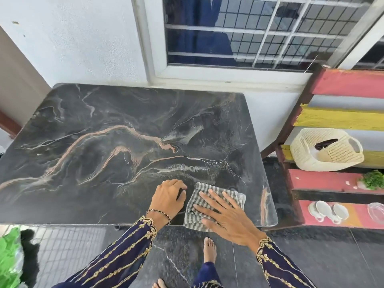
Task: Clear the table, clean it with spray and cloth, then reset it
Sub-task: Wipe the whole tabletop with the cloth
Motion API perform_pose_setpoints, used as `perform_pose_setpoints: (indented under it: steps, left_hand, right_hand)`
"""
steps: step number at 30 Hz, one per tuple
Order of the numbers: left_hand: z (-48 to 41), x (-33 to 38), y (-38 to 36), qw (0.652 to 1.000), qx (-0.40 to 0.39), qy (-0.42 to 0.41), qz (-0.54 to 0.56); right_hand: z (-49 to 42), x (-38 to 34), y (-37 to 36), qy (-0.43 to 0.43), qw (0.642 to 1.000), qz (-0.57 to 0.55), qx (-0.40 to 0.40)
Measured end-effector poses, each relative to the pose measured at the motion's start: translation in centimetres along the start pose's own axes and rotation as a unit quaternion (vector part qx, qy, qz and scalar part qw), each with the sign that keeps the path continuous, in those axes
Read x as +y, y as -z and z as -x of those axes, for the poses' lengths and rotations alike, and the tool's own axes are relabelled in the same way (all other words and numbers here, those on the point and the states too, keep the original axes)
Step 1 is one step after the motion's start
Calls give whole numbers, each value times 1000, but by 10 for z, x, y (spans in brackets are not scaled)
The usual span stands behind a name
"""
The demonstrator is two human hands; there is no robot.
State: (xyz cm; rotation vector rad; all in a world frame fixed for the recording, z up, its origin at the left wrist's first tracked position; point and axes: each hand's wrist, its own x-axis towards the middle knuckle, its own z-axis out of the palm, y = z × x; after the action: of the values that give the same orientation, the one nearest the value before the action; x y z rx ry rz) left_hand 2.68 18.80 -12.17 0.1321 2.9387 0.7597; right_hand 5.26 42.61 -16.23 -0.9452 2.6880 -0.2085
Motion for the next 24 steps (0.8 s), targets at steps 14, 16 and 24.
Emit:
perform_pose_setpoints:
  steps: [14, 16, 24]
  left_hand:
    - [-144, 44, -15, 1000, 9, -6, 22]
    - [-174, 47, -16, 999, 27, 0, 26]
    - [-290, 44, 0, 986, -88, 105, -96]
  right_hand:
    - [-121, 128, 54, 5, 1000, -5, -3]
    - [-146, 151, 65, 6, 1000, -12, -4]
    - [-239, 230, 100, 16, 1000, 12, 9]
